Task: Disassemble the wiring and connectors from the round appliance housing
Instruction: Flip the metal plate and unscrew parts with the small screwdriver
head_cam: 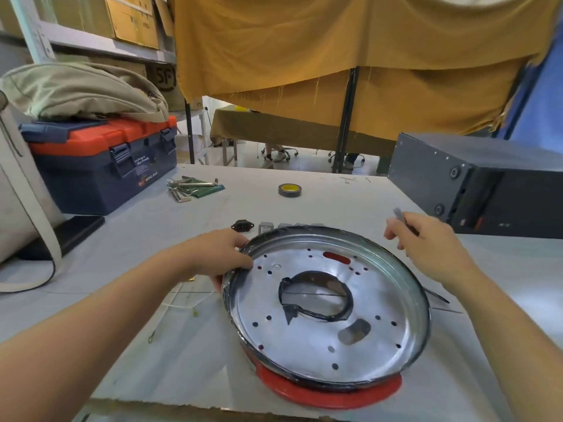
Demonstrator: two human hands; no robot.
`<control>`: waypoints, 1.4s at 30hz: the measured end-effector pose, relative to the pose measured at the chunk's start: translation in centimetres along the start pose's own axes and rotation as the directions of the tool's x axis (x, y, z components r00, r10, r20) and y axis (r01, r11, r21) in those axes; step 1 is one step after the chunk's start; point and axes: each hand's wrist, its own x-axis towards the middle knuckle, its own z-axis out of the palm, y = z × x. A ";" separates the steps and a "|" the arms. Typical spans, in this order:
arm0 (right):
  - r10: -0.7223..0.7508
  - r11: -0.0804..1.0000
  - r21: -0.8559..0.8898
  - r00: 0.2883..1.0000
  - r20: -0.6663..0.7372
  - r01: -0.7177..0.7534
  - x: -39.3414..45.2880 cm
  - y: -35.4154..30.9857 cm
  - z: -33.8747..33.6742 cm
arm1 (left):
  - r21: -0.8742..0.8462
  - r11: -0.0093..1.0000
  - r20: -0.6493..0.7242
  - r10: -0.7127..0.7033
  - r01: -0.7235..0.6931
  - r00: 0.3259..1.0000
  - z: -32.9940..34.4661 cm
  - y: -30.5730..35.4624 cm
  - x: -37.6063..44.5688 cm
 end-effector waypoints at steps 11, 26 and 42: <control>0.184 0.910 0.391 0.979 -0.084 -0.138 -2.7 4.1 -2.6 | 0.330 0.941 -0.099 -0.036 0.067 0.994 0.3 2.6 0.1; 0.146 0.985 -0.106 0.987 0.059 -0.140 -2.5 4.9 2.1 | 0.331 0.937 -0.309 0.216 -0.108 0.926 3.5 7.1 -0.4; -0.212 0.976 0.051 0.976 0.039 0.210 1.1 -1.7 -5.3 | 0.597 0.707 -0.299 0.634 -0.379 0.713 2.0 11.4 3.4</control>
